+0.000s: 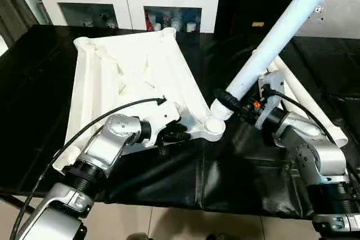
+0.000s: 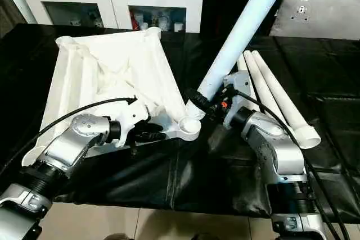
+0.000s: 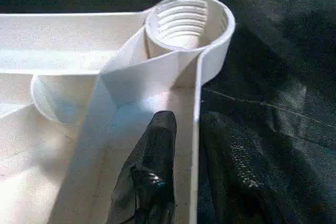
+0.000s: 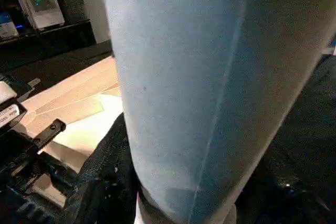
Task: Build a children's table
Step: Insert table leg to table base
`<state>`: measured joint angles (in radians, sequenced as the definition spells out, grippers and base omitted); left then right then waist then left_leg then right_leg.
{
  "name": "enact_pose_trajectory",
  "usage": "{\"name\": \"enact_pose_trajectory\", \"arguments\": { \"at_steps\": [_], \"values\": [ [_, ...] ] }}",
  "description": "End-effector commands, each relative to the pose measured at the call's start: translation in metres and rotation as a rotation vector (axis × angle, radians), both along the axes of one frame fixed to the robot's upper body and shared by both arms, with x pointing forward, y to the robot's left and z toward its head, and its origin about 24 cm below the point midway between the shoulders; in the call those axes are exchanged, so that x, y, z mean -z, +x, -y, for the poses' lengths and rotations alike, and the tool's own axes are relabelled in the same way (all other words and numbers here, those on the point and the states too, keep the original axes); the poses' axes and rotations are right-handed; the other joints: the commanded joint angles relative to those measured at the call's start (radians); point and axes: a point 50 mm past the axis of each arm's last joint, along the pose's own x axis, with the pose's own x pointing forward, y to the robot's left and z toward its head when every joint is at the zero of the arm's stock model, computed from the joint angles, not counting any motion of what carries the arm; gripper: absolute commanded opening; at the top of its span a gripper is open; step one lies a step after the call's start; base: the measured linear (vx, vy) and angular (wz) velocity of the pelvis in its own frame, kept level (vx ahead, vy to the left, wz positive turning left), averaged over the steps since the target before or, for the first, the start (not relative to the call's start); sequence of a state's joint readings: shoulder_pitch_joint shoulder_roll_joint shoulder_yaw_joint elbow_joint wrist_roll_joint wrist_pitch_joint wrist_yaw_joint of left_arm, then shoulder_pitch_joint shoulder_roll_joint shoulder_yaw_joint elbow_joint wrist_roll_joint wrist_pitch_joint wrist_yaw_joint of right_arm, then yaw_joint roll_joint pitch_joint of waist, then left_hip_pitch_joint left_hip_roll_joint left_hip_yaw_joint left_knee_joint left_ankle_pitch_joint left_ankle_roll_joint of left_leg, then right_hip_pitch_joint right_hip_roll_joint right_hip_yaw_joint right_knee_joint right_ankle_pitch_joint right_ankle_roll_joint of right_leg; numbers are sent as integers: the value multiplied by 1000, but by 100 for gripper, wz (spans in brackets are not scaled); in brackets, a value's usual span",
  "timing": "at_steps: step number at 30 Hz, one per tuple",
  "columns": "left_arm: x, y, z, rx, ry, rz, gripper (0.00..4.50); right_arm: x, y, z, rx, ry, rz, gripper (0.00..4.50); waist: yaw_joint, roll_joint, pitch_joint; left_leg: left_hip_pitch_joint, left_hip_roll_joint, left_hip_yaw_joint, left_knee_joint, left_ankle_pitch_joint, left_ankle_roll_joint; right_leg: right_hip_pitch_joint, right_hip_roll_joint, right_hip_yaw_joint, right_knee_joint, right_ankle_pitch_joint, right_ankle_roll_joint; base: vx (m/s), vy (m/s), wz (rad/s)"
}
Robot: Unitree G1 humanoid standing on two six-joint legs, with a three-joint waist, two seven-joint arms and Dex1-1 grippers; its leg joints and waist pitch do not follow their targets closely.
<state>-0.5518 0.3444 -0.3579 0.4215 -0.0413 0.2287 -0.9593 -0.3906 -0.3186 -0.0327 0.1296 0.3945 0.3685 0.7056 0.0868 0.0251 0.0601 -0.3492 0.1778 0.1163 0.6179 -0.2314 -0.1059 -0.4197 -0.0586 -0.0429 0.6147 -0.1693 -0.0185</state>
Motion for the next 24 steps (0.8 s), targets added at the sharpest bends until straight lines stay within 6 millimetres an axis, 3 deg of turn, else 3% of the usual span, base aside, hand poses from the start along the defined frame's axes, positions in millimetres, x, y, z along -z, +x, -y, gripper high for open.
{"name": "enact_pose_trajectory", "arguments": {
  "at_steps": [1,11,12,15,18,24],
  "values": [
    [4,-1,-3,4,21,-24,101,-5,-2,1,-7,-13,25,191,0,-7,-71,-16,22,19,-76,-29,48,78,-63,39,-64,-147,-208,0,0,0],
    [6,-1,-4,16,43,-32,101,-6,-2,1,-16,-20,24,191,-1,-8,-69,-16,23,19,-78,-41,46,78,-64,39,-66,-164,-206,0,0,0],
    [6,-1,-4,15,44,-32,73,-6,-2,0,-18,-20,24,191,-1,-7,-69,-16,23,19,-78,-43,45,77,-64,40,-66,-168,-205,0,0,0],
    [5,0,-5,12,45,-29,61,-5,-2,-3,-49,-25,15,191,-1,-7,-70,-16,24,18,-78,-42,46,78,-64,39,-65,-166,-205,0,0,0],
    [5,1,-6,11,49,-30,22,-5,-4,-7,-104,-45,4,191,-1,-5,-70,-16,23,18,-78,-42,48,79,-64,39,-65,-156,-209,0,0,0],
    [5,3,-8,22,73,-13,0,-4,-3,-9,-198,-117,-15,191,-1,-6,-72,-16,24,18,-76,-39,53,80,-64,38,-64,-137,-219,0,0,0]
  ]
}}
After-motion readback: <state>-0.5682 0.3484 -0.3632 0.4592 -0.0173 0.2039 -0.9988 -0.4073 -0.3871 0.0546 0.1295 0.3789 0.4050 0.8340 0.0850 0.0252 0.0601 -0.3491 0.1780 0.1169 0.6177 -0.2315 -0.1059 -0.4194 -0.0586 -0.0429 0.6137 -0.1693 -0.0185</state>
